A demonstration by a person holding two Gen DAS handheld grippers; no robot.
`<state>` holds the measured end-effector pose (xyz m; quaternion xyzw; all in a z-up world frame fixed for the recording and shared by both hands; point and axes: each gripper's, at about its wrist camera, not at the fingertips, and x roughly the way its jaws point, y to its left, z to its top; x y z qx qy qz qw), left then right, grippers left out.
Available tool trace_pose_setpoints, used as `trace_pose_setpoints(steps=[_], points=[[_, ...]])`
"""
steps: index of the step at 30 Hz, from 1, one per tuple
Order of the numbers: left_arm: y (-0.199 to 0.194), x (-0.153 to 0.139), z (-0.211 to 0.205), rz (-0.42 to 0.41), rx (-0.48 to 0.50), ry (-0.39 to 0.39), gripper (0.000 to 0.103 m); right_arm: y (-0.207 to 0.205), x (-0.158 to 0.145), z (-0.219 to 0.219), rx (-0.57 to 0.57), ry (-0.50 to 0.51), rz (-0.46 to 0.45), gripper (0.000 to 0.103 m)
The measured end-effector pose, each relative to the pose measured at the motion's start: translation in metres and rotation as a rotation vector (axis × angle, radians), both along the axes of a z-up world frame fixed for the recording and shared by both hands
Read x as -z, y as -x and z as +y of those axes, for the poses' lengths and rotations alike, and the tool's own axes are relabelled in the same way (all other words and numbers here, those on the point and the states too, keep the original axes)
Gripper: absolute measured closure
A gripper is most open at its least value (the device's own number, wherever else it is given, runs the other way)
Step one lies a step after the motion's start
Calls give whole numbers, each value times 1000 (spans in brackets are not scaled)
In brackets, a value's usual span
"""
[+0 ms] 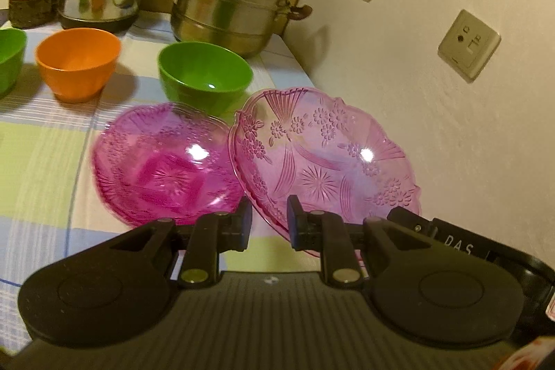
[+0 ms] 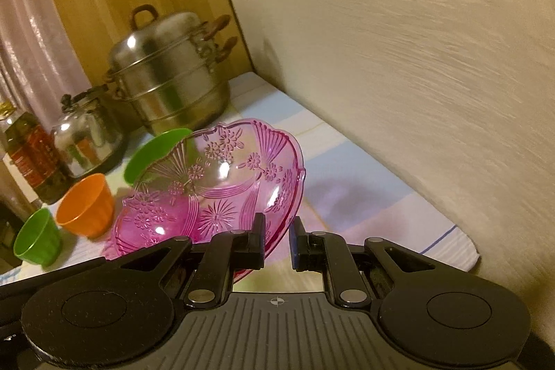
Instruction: Organize plates and bowls
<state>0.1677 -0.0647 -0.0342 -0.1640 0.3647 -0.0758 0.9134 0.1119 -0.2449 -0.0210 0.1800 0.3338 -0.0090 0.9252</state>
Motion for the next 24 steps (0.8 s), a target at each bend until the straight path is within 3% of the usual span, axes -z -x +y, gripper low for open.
trace_pose_setpoints(steps=[11,24], points=[[23,-10,46,-7,-89,-16,84,0,-6,44,-96,-18,-1,90],[14,10,86,40,-168,-15,84,-25,9,90,-180,-17,55,90]])
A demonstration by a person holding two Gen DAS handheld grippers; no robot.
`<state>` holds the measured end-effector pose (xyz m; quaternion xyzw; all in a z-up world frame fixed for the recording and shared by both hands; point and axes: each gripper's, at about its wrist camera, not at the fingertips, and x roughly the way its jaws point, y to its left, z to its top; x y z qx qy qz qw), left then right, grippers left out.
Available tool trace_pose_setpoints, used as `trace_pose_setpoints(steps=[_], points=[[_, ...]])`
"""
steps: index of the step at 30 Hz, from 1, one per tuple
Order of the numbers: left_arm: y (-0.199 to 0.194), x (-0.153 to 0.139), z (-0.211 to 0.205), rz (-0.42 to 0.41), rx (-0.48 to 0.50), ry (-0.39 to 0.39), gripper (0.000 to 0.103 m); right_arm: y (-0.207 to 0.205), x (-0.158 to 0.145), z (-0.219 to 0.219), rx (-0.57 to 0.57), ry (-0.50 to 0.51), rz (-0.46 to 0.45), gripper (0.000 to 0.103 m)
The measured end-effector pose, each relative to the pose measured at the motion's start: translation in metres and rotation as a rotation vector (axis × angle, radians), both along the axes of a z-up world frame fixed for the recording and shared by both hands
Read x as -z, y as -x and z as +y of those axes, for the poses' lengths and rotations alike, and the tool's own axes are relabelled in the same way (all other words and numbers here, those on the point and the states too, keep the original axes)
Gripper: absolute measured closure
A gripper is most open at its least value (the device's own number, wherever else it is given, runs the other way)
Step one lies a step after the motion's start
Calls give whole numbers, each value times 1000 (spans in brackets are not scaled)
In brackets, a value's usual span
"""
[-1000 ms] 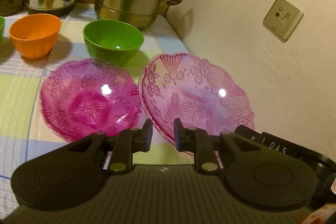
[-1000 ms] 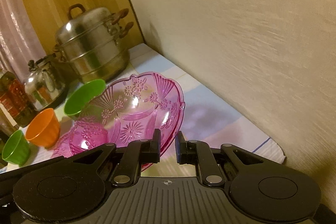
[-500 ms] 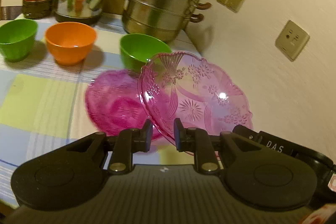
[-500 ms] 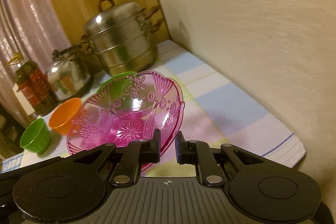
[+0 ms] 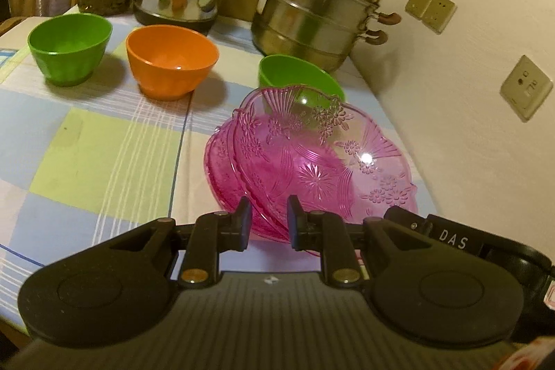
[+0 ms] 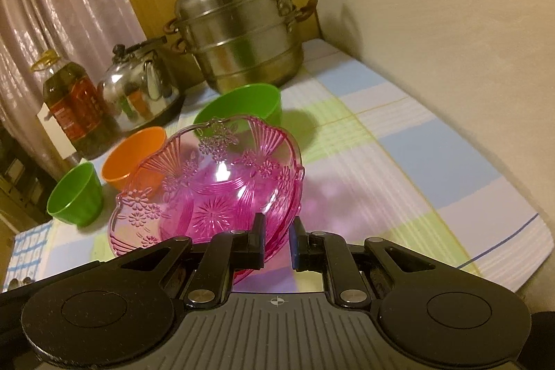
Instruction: Organize plates and bowls
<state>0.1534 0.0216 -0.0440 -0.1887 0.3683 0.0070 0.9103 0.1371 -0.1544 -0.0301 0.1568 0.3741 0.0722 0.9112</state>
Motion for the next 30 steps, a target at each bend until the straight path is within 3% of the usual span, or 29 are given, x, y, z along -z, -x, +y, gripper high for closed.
trace_pose_setpoints(steps=[30], points=[[-37,33,10,70,-3,11,84,-41,30,22,-24,73,77,89]])
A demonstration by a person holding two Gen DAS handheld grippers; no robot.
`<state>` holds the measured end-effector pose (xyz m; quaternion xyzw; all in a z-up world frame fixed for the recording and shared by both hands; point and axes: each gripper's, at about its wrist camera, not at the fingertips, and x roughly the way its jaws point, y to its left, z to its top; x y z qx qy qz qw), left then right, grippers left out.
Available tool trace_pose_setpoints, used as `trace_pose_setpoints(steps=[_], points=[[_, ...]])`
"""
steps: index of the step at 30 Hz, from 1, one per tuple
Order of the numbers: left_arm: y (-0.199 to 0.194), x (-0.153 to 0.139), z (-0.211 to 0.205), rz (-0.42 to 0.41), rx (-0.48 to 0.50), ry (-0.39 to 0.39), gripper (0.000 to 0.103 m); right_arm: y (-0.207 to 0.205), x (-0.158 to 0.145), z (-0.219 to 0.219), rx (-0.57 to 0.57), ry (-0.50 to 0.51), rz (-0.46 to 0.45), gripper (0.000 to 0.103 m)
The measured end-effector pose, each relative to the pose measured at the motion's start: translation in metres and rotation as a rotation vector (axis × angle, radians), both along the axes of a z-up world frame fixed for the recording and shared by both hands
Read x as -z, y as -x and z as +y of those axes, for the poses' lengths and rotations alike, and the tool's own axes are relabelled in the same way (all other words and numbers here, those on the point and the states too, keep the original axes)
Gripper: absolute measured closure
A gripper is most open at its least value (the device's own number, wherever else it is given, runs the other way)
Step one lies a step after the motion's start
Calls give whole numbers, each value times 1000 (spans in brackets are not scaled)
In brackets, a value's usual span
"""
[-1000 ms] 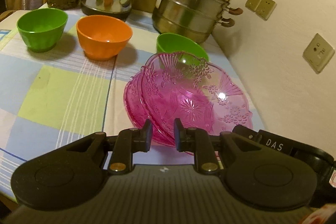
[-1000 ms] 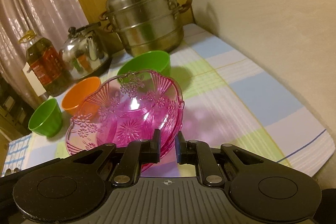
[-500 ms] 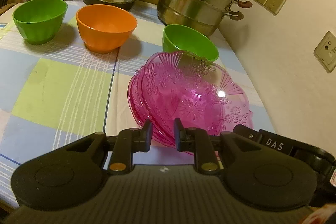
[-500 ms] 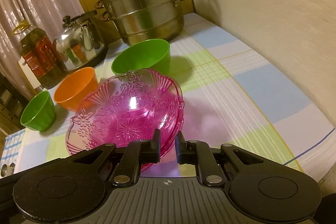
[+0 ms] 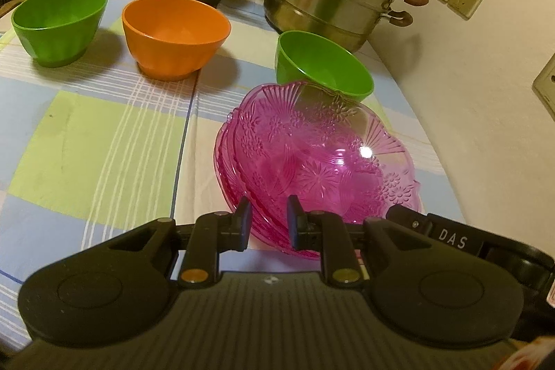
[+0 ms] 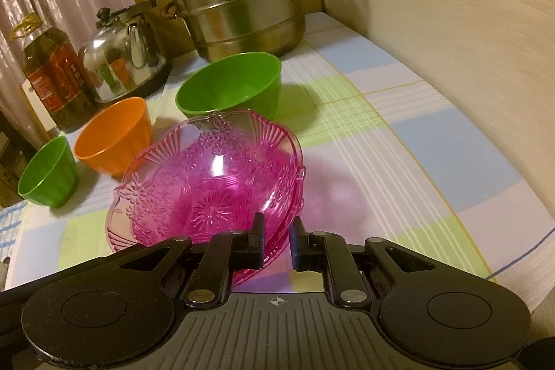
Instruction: Organize plates and bowls
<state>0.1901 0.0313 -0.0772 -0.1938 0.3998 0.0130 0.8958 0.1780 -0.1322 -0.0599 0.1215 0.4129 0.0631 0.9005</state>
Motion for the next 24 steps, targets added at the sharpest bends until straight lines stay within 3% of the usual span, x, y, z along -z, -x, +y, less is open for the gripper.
trace_pose_setpoints(steps=[22,24], points=[[-13,10,2,15,12,-14,84,-15,19,5,-9,8,31,87],[-14,9,2,17,15,-20,77,-17,20,7,-15,25,32,81]])
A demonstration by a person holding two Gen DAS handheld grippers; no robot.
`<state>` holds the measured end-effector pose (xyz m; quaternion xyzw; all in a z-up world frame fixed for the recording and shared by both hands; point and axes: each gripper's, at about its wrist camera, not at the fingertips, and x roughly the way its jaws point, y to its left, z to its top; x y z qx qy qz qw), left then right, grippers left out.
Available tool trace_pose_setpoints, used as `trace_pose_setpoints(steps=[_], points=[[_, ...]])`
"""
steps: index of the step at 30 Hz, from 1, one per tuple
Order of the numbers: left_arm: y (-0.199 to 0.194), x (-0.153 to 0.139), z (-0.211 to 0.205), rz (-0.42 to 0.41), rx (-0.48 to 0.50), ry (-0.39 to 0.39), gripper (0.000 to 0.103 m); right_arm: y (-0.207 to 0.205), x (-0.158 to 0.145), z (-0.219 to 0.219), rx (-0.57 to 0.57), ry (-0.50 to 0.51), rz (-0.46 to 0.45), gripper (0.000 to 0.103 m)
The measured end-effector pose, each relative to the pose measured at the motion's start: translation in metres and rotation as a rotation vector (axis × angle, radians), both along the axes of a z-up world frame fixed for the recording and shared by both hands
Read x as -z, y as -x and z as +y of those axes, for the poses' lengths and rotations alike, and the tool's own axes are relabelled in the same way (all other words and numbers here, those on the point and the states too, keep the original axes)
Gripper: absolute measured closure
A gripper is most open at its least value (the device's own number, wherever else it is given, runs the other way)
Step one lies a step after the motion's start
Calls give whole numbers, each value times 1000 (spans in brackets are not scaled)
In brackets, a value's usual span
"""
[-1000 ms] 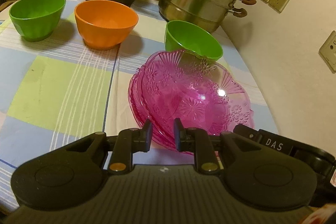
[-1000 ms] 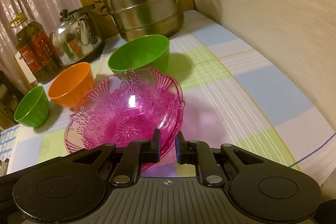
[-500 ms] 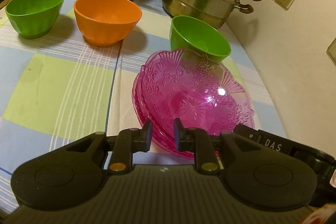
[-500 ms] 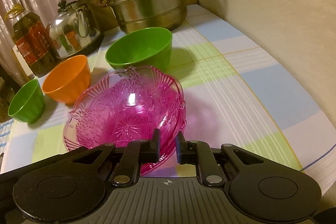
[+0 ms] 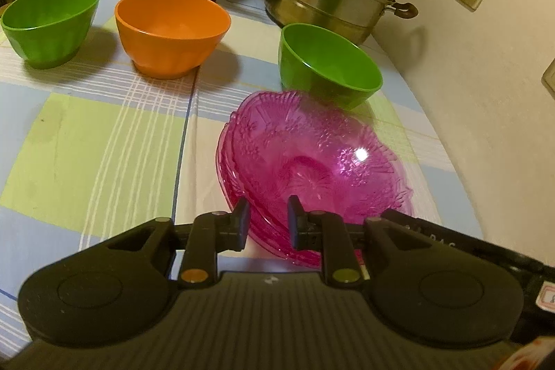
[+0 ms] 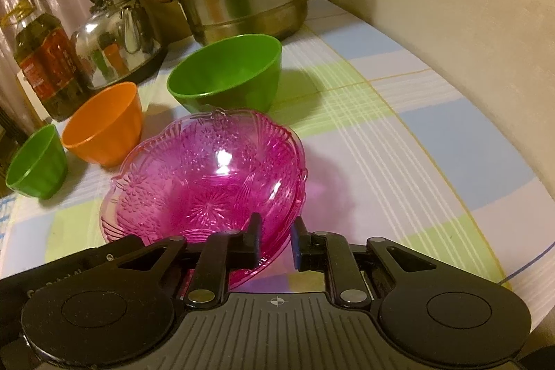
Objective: Organize plates and bowls
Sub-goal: 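Open the right gripper and pull it back from the plate stack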
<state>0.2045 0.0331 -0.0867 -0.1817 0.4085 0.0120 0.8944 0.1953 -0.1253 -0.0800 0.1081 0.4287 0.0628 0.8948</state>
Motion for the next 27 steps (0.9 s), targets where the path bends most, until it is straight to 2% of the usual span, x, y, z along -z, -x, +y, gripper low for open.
trace_pose_setpoints(steps=[1,2,3,4,12,27], points=[[0,-1,0,-1,-9,-18,72,0,0,0,-2,7,-7,77],[2,-3,1,-8,-19,-34,68,1,-2,-2,8,4,-27,66],[3,-4,2,-16,-27,-37,68,3,-3,-6,20,-12,-40,55],[5,-6,4,-23,-35,-33,68,4,-4,-9,29,-29,-46,51],[20,-15,15,-36,-67,-25,68,16,-16,-26,60,-70,-49,51],[61,-41,18,-72,-65,-29,68,54,-49,-17,30,-77,-73,51]])
